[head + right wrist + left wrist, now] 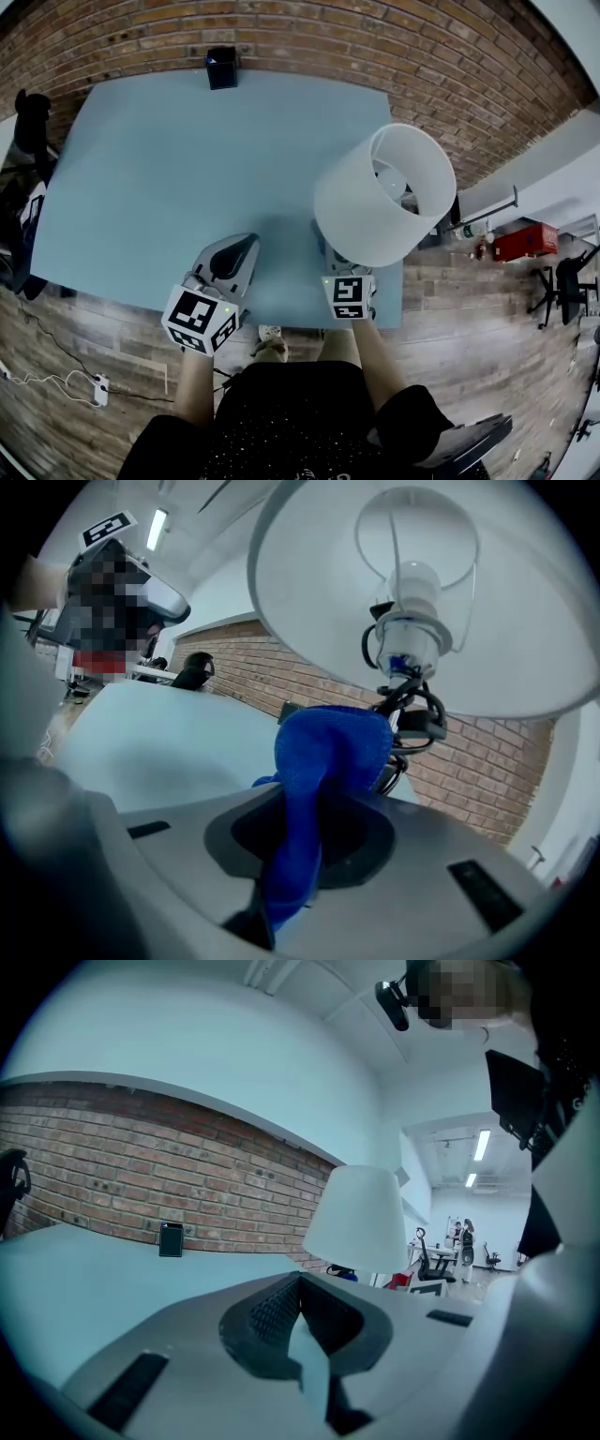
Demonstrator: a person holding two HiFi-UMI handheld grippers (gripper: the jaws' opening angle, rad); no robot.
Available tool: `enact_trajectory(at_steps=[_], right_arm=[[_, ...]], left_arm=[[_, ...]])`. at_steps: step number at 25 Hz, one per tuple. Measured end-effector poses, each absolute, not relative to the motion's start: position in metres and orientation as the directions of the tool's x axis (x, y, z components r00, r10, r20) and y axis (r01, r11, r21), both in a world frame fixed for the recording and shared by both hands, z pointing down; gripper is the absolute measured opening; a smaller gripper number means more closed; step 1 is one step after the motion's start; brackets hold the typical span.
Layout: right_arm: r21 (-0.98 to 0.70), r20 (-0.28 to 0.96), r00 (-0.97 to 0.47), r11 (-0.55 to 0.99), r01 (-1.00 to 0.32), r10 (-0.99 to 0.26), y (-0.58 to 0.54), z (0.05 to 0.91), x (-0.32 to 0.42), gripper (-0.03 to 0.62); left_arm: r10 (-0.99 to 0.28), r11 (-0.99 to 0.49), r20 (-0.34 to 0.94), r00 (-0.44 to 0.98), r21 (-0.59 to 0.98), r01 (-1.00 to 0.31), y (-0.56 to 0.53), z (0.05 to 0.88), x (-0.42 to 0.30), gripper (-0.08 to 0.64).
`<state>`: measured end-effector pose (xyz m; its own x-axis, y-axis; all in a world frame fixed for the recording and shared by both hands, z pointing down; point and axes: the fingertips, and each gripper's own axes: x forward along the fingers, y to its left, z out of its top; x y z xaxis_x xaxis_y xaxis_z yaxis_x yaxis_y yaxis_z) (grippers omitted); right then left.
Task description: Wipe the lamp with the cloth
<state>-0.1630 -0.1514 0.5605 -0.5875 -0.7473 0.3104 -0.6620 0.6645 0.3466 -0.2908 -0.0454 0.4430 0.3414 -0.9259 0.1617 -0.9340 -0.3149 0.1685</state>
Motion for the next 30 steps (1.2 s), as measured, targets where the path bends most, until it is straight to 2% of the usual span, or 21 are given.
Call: enact_trajectory(at_steps=[5, 11, 14, 17, 20, 23, 30], right_arm=[[0.211, 0.475, -0.561, 0.707, -0.675, -0.678, -0.151, 0.597, -0.164, 0.075], [0.073, 0.552, -0.601, 0.751, -0.656, -0.578, -0.132, 0.615, -0.164, 0.075], [0.032, 0.503, -0.667, 0.784, -0.620, -0.549, -0.111, 0.602, -0.159, 0.075], [-0.027, 0.378, -0.738, 0.790, -0.612, -0.559, -0.087, 0.571, -0.144, 0.075], [0.013, 0.272, -0.700, 0.730, -0.683, -0.660, -0.075, 0.537, -0.105, 0.075], [0.050, 0.239, -0.618, 0.645, -0.762, -0.749, -0.082, 0.512, -0.065, 0.075], [0.029, 0.195, -0.617, 0.633, -0.774, -0.763, -0.130, 0.515, -0.069, 0.074]], left_arm=[[-0.925, -0.316, 0.164, 0.344, 0.175, -0.933, -0.047, 0.444, -0.289, 0.009], [-0.917, -0.321, 0.190, 0.352, 0.173, -0.931, -0.048, 0.458, -0.280, 0.009], [-0.913, -0.331, 0.182, 0.364, 0.186, -0.925, -0.049, 0.461, -0.269, 0.009], [-0.918, -0.324, 0.174, 0.357, 0.189, -0.927, -0.049, 0.463, -0.260, 0.008], [-0.926, -0.303, 0.167, 0.338, 0.203, -0.931, -0.047, 0.459, -0.251, 0.009], [-0.939, -0.272, 0.155, 0.307, 0.209, -0.939, -0.046, 0.453, -0.249, 0.009], [-0.967, -0.192, 0.128, 0.220, 0.203, -0.960, -0.048, 0.441, -0.249, 0.009]])
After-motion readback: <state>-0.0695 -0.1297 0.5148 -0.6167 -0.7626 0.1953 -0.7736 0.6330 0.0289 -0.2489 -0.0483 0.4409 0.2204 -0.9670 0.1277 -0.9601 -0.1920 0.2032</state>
